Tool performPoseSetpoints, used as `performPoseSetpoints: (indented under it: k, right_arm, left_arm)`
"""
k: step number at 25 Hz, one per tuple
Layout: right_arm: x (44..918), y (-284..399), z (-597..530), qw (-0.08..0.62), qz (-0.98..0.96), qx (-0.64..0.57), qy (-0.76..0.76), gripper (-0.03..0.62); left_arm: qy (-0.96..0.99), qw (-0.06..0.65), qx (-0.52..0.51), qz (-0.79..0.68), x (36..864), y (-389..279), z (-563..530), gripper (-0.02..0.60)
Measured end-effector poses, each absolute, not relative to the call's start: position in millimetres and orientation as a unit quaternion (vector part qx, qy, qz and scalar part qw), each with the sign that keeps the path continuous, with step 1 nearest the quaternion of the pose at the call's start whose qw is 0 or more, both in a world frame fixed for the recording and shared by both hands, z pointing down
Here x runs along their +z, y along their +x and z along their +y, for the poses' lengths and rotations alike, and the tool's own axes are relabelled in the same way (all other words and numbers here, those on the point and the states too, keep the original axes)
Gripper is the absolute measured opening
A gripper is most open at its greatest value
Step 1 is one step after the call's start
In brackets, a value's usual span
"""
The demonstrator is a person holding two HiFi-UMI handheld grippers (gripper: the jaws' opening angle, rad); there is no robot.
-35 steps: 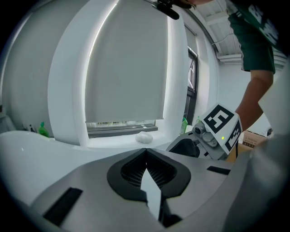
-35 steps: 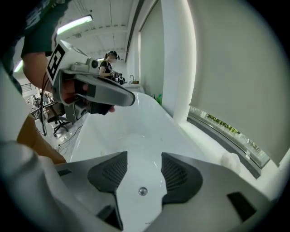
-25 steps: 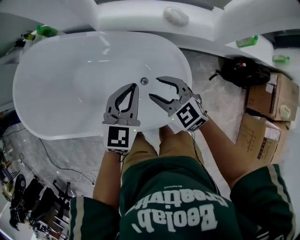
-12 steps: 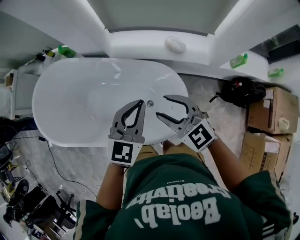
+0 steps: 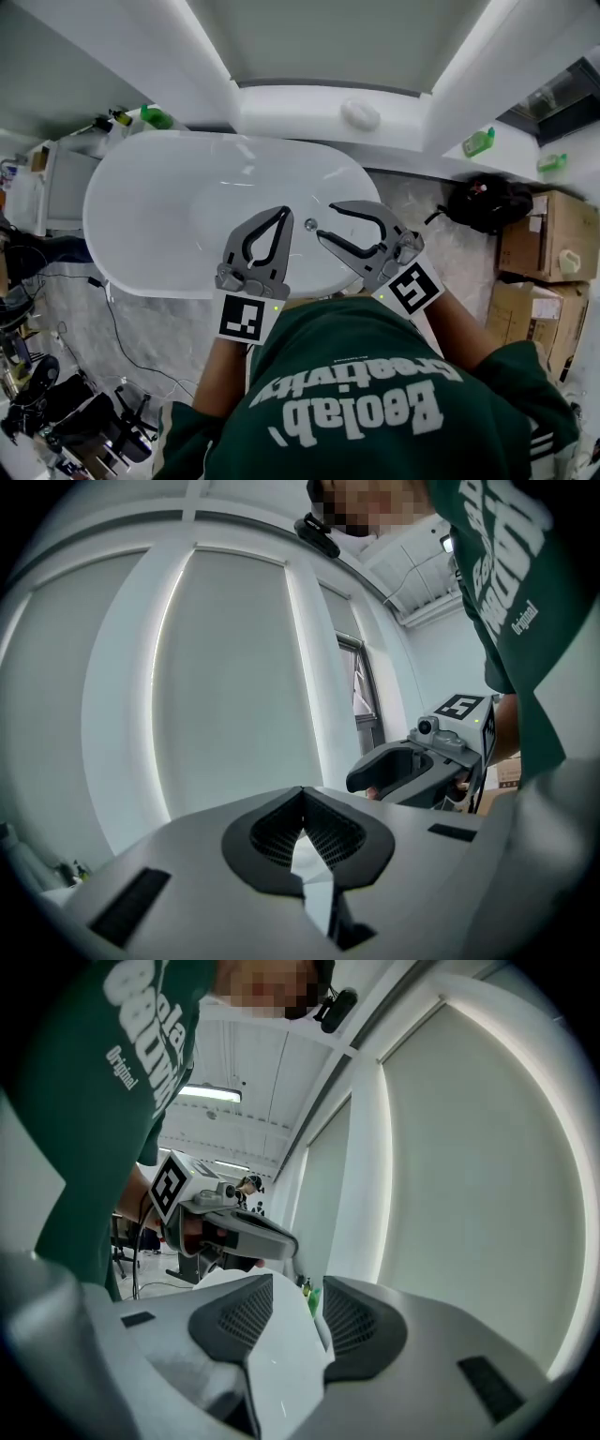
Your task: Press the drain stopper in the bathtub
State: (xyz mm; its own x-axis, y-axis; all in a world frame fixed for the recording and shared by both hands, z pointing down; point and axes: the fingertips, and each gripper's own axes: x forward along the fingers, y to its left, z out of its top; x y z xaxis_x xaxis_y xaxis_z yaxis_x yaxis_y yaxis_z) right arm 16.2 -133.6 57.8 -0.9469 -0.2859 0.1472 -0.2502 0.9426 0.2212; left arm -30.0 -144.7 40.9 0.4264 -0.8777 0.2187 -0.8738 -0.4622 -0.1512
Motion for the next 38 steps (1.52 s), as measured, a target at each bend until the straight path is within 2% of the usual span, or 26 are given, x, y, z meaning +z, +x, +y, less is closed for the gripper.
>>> performPoseSetpoints:
  k: [5, 10, 16, 38]
  right_arm:
    - [45.1, 20.8, -131.0, 0.063, -0.985, -0.060, 0.146, 0.134]
    - [34.8, 19.0, -131.7, 0.029, -0.988, -0.032, 0.150, 0.017]
    - [33.2, 14.5, -128.2, 0.023, -0.992, -0.030, 0.123, 0.015]
    - [39.2, 1.0, -137.9, 0.026, -0.992, -0.015, 0.123, 0.015]
  left_arm:
    - [-0.842, 0.018, -0.130, 0.523, 28.6, -36.2, -140.9, 0.002]
    - [-0.846, 0.010, -0.124, 0.519, 28.1, -40.1, -144.2, 0.002]
    - [-0.851, 0.026, -0.125, 0.510, 25.0, -36.1, -154.3, 0.002]
    - [-0.851, 0.003, -0.125, 0.510, 34.2, -44.4, -159.2, 0.002]
